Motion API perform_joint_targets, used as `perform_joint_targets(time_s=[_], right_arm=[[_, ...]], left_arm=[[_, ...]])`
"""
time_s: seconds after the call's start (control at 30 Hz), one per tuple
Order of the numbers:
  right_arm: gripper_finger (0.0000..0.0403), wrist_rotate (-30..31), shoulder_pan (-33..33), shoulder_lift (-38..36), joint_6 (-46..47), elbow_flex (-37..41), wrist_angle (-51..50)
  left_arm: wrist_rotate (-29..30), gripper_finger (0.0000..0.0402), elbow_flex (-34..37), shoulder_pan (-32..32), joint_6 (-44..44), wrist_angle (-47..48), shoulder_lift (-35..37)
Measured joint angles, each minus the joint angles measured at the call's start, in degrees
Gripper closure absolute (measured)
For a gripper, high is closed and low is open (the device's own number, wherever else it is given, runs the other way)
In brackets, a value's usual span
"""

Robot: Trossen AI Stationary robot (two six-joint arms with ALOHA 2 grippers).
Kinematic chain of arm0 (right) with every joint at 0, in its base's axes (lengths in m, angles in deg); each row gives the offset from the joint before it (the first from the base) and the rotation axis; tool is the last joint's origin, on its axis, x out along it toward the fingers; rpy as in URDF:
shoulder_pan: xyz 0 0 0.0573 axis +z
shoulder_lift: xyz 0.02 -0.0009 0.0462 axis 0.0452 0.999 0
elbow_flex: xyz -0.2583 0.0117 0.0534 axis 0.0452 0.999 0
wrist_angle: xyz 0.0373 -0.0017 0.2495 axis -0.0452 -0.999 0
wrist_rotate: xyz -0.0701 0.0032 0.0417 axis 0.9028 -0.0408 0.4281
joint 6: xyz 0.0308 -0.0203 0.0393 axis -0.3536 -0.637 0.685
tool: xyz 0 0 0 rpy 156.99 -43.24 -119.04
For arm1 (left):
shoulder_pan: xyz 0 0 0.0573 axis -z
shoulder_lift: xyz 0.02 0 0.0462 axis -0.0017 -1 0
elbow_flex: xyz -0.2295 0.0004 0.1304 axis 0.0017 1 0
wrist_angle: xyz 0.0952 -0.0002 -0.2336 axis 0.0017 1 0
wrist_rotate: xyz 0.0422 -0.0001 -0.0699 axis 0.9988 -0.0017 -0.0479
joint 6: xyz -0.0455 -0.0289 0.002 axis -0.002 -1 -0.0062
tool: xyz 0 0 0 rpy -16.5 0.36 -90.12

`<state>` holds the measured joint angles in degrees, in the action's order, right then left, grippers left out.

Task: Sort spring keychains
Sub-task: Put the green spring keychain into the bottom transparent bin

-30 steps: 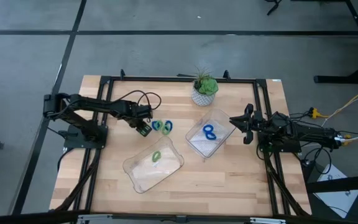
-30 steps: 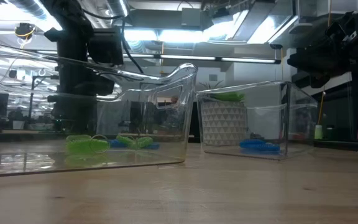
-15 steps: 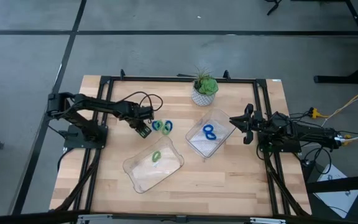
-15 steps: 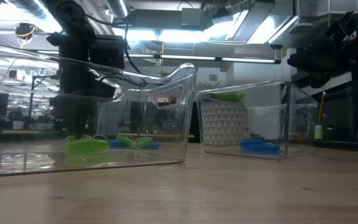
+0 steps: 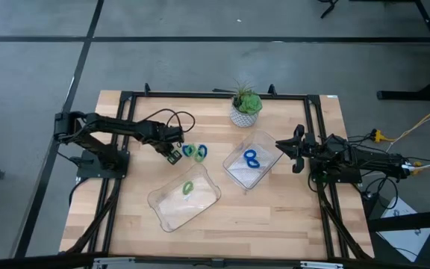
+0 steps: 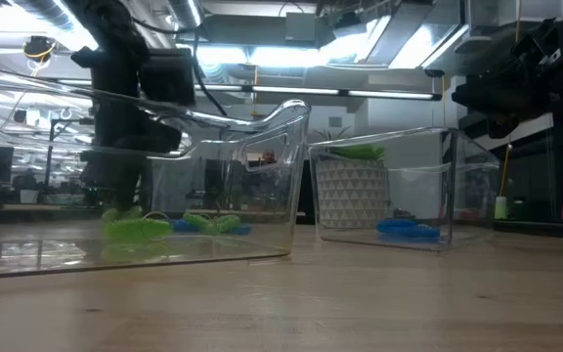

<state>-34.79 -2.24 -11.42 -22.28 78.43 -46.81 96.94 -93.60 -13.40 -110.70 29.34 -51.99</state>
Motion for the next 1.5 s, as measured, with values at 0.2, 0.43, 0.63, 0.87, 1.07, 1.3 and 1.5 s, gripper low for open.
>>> perform_joint_targets(time_s=[0.2, 0.43, 0.63, 0.87, 1.07, 1.3, 1.5], right_arm=[[0.0336, 0.01, 0.0, 0.0, 0.0, 0.0, 0.0], [0.0336, 0.01, 0.01, 0.0, 0.0, 0.0, 0.0], [0.0336, 0.01, 0.01, 0.0, 0.0, 0.0, 0.02], [0.0336, 0.01, 0.01, -0.01, 0.0, 0.0, 0.0], [0.0336, 0.01, 0.01, -0.01, 0.0, 0.0, 0.0], [0.0336, 0.01, 0.01, 0.01, 0.0, 0.0, 0.02], [0.0336, 0.01, 0.0, 0.0, 0.0, 0.0, 0.0]], left_arm=[[3.05, 0.0396, -0.02, 0.0, -2.06, -0.01, 8.06], [8.4, 0.0397, -0.02, 0.03, -3.82, -5.41, 19.6], [9.65, 0.0398, -0.02, 0.07, 1.55, -17.22, 27.39], [4.24, 0.0398, -0.02, 0.07, 11.14, -34.56, 31.89], [-2.9, 0.0398, -0.02, 1.35, 15.15, -48.13, 32.23], [-8.49, 0.0398, -0.02, 4.89, 15.18, -56.16, 32.15], [-11.08, 0.0398, -0.02, 8.89, 14.87, -58.96, 31.12]])
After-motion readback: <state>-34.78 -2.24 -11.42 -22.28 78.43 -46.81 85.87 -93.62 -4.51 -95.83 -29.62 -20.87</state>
